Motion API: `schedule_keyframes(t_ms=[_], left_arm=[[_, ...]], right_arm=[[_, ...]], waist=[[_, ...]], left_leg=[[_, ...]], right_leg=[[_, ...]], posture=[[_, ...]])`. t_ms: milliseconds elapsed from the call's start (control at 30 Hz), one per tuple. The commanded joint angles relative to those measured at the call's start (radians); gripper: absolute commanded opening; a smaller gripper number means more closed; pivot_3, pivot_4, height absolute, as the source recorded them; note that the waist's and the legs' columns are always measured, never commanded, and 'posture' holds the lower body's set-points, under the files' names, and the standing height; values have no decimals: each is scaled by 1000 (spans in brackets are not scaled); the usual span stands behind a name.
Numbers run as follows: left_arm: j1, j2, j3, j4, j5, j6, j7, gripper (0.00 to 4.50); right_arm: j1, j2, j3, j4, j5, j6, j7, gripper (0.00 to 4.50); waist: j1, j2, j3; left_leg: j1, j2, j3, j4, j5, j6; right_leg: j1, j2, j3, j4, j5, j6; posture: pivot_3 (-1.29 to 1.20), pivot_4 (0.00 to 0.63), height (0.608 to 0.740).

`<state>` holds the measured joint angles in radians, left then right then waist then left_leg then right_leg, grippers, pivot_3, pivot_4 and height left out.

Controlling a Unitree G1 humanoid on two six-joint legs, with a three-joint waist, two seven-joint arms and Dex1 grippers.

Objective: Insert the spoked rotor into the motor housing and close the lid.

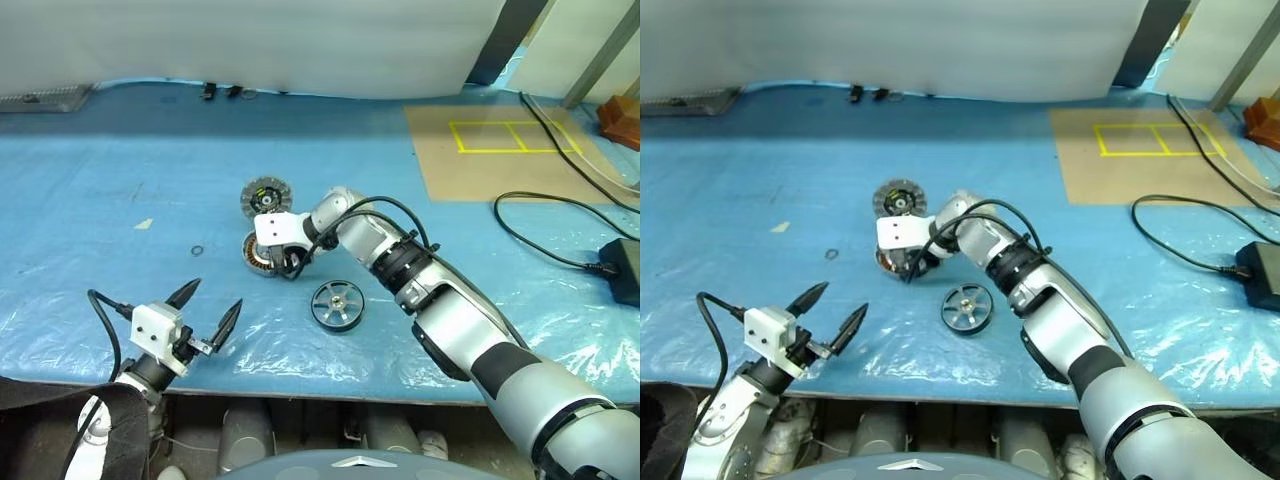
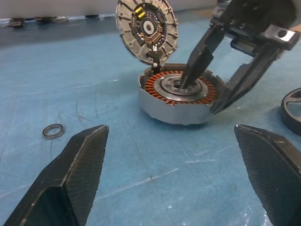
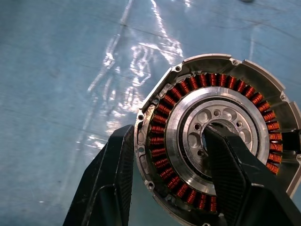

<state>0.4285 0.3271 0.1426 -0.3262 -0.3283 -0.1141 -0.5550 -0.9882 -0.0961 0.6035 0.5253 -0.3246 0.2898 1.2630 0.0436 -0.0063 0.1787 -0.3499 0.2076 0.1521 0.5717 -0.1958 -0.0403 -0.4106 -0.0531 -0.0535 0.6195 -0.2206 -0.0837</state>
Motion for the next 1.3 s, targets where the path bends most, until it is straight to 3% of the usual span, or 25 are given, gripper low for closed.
schedule_keyframes(t_ms=[33, 333, 433, 600, 967, 1267, 1300], left_arm=[[8, 8, 25, -34, -9, -27, -4, 4500], [1, 15, 30, -16, -11, -31, -17, 4500], [-10, 18, 28, -7, -11, -30, -21, 4500], [-27, 23, 30, 0, -13, -24, -29, 4500], [-77, 34, 37, 7, -27, 15, -30, 4500], [-173, 48, 82, 80, 19, 98, 76, 4500], [-193, 50, 82, 92, 21, 106, 81, 4500]], right_arm=[[90, -8, 75, -144, 11, 102, 78, 2144], [124, -26, 92, -236, 17, 175, 53, 2144], [120, -38, 89, -241, 20, 146, 45, 2877], [84, -60, 48, -305, 49, 172, 42, 4487], [72, -108, -60, -490, 188, 229, 29, 4487], [173, -145, -281, -464, 350, 139, -109, 4487], [183, -165, -297, -455, 357, 131, -113, 4315]], waist=[[0, 0, 0], [-2, 0, -1], [-3, 0, 0], [-2, 0, 0], [-3, -1, 0], [2, -1, 0], [2, -1, 0]], left_leg=[[1, 0, 0, -1, 0, 0], [7, 0, -1, -2, 0, 0], [6, 0, -1, -2, 0, 0], [6, 0, -1, -2, 0, 0], [5, 0, -1, -2, 0, 0], [3, -1, 0, -1, 0, 0], [3, -1, 0, 0, 0, 0]], right_leg=[[1, 0, 0, -1, 0, 0], [4, 0, 2, -1, -4, 7], [4, 0, 2, -1, -2, 3], [4, 0, 2, -1, -1, 2], [2, 0, 2, -1, -1, 1], [3, 0, 2, -1, 0, 1], [3, 0, 2, -1, 0, 1]], posture=[[0, 150, 740], [0, 150, 740], [0, 150, 740], [0, 150, 740], [0, 150, 740], [0, 150, 740], [0, 150, 740]])
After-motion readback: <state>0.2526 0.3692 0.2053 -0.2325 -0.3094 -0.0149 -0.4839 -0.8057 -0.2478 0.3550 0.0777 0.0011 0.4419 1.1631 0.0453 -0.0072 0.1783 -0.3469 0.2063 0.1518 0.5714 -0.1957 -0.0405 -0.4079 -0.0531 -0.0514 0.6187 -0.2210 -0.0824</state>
